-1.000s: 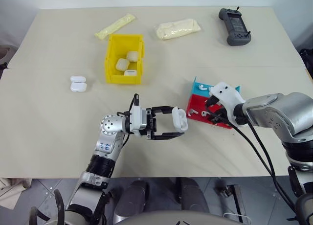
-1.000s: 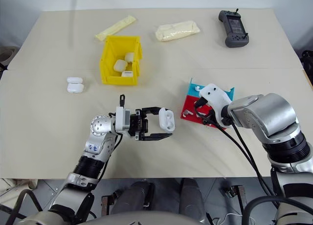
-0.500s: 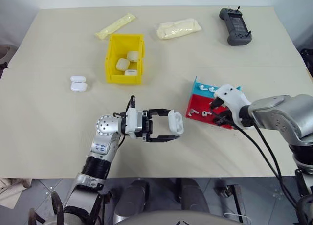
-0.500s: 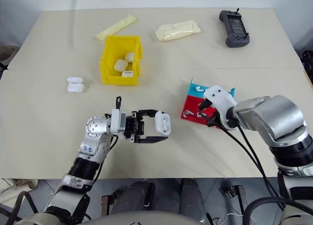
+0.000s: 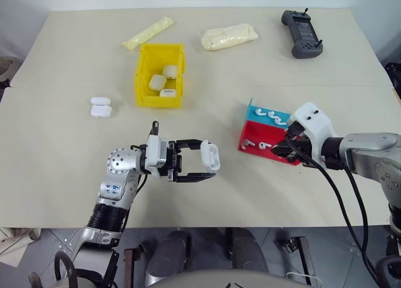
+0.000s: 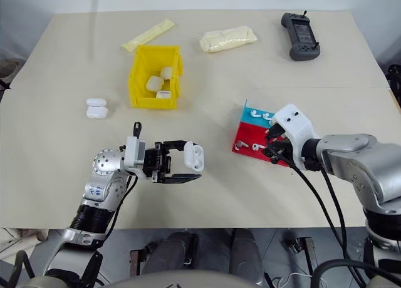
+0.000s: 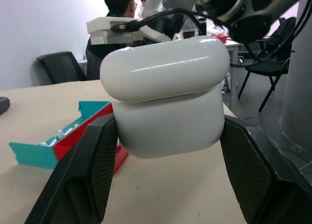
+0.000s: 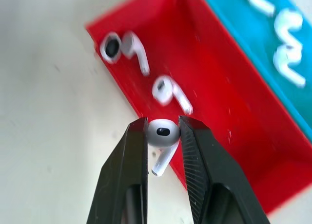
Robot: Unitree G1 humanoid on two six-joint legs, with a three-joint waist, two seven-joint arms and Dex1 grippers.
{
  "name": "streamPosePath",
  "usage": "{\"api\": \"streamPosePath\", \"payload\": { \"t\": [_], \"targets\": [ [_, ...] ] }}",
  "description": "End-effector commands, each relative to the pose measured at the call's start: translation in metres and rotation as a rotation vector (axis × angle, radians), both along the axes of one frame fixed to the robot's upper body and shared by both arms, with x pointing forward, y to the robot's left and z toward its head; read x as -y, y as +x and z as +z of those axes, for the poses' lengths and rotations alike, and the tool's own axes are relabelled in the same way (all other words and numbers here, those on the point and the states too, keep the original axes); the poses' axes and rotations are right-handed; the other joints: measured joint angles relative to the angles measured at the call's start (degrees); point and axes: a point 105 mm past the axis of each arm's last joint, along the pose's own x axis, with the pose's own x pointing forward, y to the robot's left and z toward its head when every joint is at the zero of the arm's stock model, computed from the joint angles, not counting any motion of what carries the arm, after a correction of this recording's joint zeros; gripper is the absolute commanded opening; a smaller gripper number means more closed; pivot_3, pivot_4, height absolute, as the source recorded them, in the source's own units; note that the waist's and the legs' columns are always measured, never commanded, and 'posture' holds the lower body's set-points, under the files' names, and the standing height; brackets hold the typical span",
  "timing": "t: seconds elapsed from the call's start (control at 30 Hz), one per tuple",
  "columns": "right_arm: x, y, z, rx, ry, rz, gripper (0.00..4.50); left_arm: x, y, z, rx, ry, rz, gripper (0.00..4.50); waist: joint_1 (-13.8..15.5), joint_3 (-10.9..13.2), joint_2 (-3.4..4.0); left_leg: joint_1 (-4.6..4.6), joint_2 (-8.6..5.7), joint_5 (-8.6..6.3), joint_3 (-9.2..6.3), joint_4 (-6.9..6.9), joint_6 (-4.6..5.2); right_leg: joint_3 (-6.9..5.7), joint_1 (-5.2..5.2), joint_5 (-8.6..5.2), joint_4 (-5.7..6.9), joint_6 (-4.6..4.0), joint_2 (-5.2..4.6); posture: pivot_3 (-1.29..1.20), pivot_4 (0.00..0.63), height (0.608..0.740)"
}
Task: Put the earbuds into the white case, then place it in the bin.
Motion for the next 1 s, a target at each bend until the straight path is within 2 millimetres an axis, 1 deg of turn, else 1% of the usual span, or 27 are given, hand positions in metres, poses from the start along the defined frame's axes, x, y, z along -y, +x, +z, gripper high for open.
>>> {"api": "streamPosePath", "payload": {
  "t": [0.03,0.1,0.17,0.23,0.27,0.3,0.47,0.6,0.77,1.0],
  "targets": [
    [-0.027,-0.009,0.037,0.273,0.271,0.223,0.99,0.01,-0.004,0.011,0.015,-0.033,-0.043,2.99,-0.1,0.0,0.0,0.01,0.01,0.0,0.0,0.0,0.0,-0.01,0.02,0.0,0.0,0.0,0.01,0.0,0.15,0.74],
    [-0.034,-0.017,0.047,0.357,0.393,0.284,0.99,0.011,-0.006,0.011,0.014,-0.03,-0.058,2.99,-0.1,0.0,0.0,0.02,0.03,0.0,0.0,-0.02,0.0,-0.02,0.03,0.01,0.01,0.01,0.04,0.0,0.15,0.74],
    [-0.036,-0.019,0.052,0.396,0.473,0.287,0.99,0.012,-0.006,0.011,0.009,-0.031,-0.066,2.99,-0.2,0.0,0.0,0.04,0.02,0.0,0.01,0.0,0.0,0.0,0.03,0.01,0.19,0.02,0.03,0.0,0.15,0.74],
    [-0.044,-0.027,0.064,0.463,0.605,0.332,0.99,0.013,-0.007,0.012,0.006,-0.027,-0.08,2.99,-0.2,0.0,0.0,0.07,0.02,0.0,0.0,0.02,0.0,0.03,0.05,0.01,0.22,0.02,0.03,0.0,0.15,0.74],
    [-0.052,-0.039,0.077,0.546,0.72,0.4,0.99,0.015,-0.006,0.014,-0.001,-0.031,-0.085,2.99,-0.2,0.0,0.0,0.09,0.03,0.0,0.0,0.02,-0.01,0.03,0.05,0.01,0.21,0.02,0.05,0.0,0.15,0.74],
    [-0.057,-0.046,0.083,0.592,0.786,0.433,0.99,0.017,-0.005,0.015,-0.004,-0.034,-0.088,2.99,-0.2,0.0,0.0,0.09,0.04,0.01,0.0,0.01,-0.01,0.03,0.03,0.01,0.22,0.02,0.04,0.0,0.15,0.74],
    [-0.07,-0.056,0.08,0.616,0.845,0.46,0.99,0.018,-0.002,0.021,-0.014,-0.052,-0.098,2.99,-0.2,0.0,0.03,0.11,0.0,0.01,-0.06,0.02,-0.03,0.02,0.09,0.01,0.25,0.0,0.04,0.0,0.15,0.74],
    [-0.08,-0.065,0.069,0.6,0.865,0.483,0.99,0.022,0.0,0.031,-0.006,-0.1,-0.112,2.99,-0.2,0.0,0.03,0.11,0.01,0.01,-0.09,0.01,-0.03,0.0,0.09,0.01,0.24,0.0,0.06,0.0,0.15,0.74],
    [-0.085,-0.064,0.063,0.604,0.878,0.48,0.99,0.025,-0.002,0.037,0.006,-0.127,-0.138,2.99,-0.3,0.0,0.03,0.14,0.03,0.01,-0.08,0.0,-0.03,0.01,0.08,0.01,0.25,0.0,0.08,0.0,0.15,0.74],
    [-0.084,-0.058,0.055,0.621,0.882,0.446,0.99,0.026,-0.003,0.038,0.008,-0.13,-0.145,2.99,-0.2,0.0,0.03,0.13,0.02,0.01,-0.07,-0.01,-0.03,0.02,0.08,0.01,0.24,-0.01,0.08,0.0,0.15,0.74]
  ]
}}
